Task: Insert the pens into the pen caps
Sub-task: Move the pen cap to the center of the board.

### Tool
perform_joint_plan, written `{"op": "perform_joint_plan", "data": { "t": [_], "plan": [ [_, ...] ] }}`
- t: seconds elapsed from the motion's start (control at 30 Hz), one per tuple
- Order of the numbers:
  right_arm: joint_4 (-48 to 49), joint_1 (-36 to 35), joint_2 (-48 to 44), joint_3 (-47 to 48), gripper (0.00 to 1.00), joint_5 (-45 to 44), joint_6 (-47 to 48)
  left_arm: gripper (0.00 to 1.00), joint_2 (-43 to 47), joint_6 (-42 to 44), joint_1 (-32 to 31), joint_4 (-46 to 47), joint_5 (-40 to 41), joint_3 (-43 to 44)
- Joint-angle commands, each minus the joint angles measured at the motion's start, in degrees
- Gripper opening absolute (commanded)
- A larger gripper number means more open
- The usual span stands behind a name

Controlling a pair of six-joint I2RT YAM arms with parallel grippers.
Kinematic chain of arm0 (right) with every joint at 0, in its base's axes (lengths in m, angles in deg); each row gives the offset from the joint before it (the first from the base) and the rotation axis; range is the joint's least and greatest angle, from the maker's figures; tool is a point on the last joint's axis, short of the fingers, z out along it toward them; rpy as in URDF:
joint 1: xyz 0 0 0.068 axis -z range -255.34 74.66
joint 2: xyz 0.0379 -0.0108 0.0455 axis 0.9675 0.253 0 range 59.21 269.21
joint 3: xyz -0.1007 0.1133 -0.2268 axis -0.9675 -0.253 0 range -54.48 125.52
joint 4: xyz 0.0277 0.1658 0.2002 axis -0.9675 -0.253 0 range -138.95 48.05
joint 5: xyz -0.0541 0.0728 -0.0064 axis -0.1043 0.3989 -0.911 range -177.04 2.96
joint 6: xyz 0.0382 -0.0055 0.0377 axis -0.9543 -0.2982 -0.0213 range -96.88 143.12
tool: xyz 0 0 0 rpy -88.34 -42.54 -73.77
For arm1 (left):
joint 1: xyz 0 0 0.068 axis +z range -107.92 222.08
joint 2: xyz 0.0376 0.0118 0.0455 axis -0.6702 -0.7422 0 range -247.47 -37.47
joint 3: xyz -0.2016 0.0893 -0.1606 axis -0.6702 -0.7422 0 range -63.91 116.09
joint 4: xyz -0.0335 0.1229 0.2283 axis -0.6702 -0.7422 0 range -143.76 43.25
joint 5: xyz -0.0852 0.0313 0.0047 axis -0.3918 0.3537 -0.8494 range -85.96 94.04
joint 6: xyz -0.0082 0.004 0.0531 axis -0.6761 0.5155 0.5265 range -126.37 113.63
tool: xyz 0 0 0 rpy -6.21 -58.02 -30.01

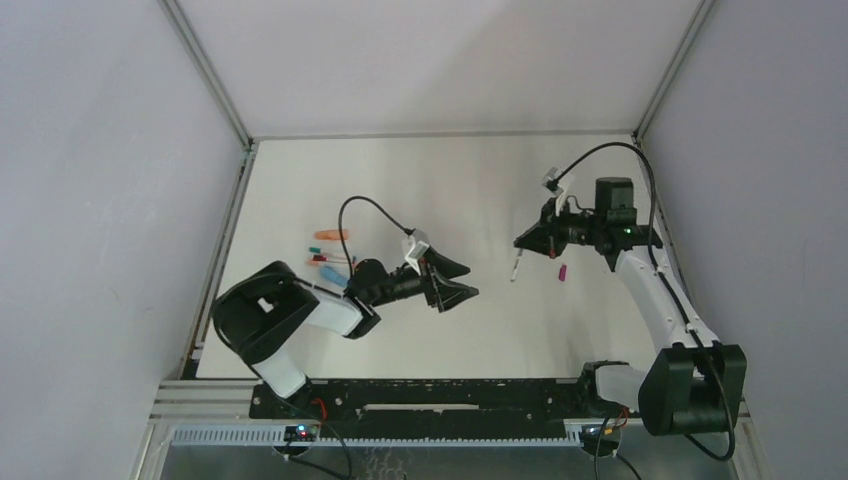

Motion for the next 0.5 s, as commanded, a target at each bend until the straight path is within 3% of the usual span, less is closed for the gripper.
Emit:
{"op": "perform_joint_plan", "data": {
  "t": [0.0,0.27,0.4,0.47],
  "plan": [
    [5.21,-4.35,1.55,-0.34,0.00,13.46,-9.19,0.72,-3.88,-3.43,-1.47,5.64,-1.98,6.37],
    [14.53,-7.19,1.59,-3.01,0.00,17.35,-18.34,0.67,-9.33,-3.14,-4.15,5.56,-3.09,12.01],
    [17.60,-7.24,1.28,-3.77,0.00,18.57,-21.01,0.58,-10.95,-4.02,-4.65,4.95,-3.36,13.73],
    [18.96,-7.39,1.30,-4.16,0.00,18.73,-22.78,0.49,-11.33,-4.19,-4.76,3.85,-3.50,14.37]
  ]
}}
